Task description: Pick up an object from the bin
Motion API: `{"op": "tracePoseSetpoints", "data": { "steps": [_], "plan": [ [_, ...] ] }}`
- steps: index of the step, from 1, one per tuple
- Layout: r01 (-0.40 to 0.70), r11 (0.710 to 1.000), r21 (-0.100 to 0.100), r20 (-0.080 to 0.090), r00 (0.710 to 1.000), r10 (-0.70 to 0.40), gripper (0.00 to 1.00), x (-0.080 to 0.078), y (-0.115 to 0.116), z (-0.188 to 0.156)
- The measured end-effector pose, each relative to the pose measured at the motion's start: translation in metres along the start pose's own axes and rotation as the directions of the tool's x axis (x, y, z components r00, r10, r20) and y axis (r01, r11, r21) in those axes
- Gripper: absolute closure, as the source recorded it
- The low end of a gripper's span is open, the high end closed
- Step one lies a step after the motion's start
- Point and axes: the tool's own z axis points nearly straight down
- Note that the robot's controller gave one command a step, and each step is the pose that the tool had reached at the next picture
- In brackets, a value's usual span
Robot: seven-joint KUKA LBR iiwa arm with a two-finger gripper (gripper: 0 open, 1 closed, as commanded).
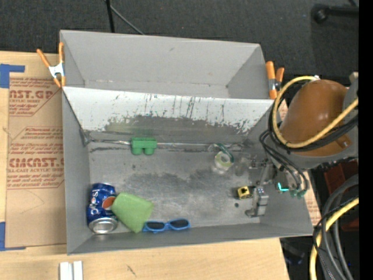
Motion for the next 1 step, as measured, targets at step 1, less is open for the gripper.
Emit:
{"op": "tracePoseSetpoints", "data": {
  "steps": [1],
  "plan": [
    [0.076, 0.997, 0.000, 0.003, 0.997, -0.076, 0.00, -0.0257, -0.0607, 0.1208]
  ]
}}
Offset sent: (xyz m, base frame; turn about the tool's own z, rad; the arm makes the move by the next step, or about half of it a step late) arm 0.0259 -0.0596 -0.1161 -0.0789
